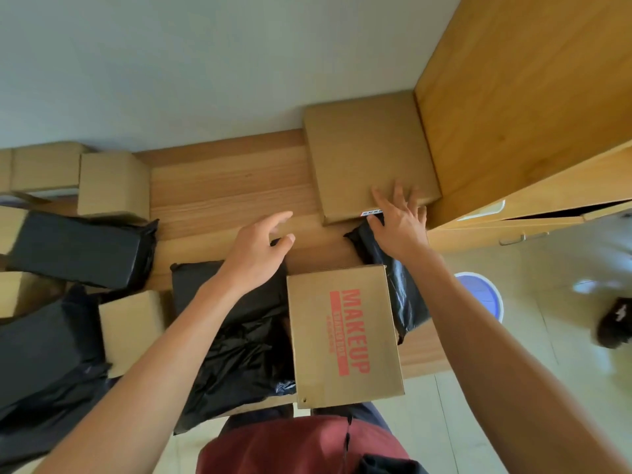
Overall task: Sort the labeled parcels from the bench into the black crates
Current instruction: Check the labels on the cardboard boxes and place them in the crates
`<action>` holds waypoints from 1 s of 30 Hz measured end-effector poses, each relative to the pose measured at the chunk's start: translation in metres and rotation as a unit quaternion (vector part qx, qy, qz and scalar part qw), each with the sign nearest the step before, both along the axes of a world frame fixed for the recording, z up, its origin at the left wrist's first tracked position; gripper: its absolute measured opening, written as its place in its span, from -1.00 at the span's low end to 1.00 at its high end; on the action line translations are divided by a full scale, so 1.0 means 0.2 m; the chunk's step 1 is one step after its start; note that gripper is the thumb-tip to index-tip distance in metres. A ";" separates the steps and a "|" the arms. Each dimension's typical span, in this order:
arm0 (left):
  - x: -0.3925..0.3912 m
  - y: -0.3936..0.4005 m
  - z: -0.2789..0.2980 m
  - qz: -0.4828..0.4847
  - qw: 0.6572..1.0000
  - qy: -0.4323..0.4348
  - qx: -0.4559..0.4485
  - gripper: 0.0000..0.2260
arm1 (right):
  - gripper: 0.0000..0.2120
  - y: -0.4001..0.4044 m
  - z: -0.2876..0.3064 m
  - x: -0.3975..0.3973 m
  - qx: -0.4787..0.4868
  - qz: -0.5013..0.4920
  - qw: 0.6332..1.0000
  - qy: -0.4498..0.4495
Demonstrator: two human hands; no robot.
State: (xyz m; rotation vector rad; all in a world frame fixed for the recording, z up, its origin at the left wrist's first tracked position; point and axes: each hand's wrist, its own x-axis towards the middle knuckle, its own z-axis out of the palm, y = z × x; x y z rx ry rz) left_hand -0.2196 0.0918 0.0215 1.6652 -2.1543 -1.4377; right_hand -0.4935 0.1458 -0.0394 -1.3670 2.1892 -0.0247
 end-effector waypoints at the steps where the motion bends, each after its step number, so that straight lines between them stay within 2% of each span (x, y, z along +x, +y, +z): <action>1: -0.01 -0.01 -0.01 0.001 1.000 0.002 0.001 -0.58 | -0.43 0.00 0.00 0.01 0.004 0.005 1.000 0.006; 12: 0.00 -0.10 -0.14 0.026 1.000 0.000 0.013 -0.50 | -0.48 -0.01 0.01 0.33 -0.007 0.063 0.996 0.056; 21: 0.13 -0.17 -0.21 0.072 0.997 -0.032 0.008 -0.49 | -0.53 -0.02 0.00 0.49 -0.075 0.119 0.990 -0.012; 23: 0.16 -0.18 -0.21 0.090 0.996 -0.025 0.003 -0.46 | -0.55 -0.03 0.00 0.46 -0.125 0.072 0.988 -0.057; 25: 0.17 -0.20 -0.21 0.120 0.993 -0.015 0.011 -0.40 | -0.52 -0.05 0.00 0.41 -0.166 -0.017 0.983 -0.069; 28: 0.17 -0.26 -0.22 0.194 0.979 0.006 0.064 -0.33 | -0.44 -0.09 0.00 0.32 -0.178 -0.139 0.972 -0.073; 30: 0.16 -0.29 -0.21 0.242 0.964 0.033 0.106 -0.36 | -0.34 -0.12 -0.01 0.28 -0.149 -0.212 0.955 -0.142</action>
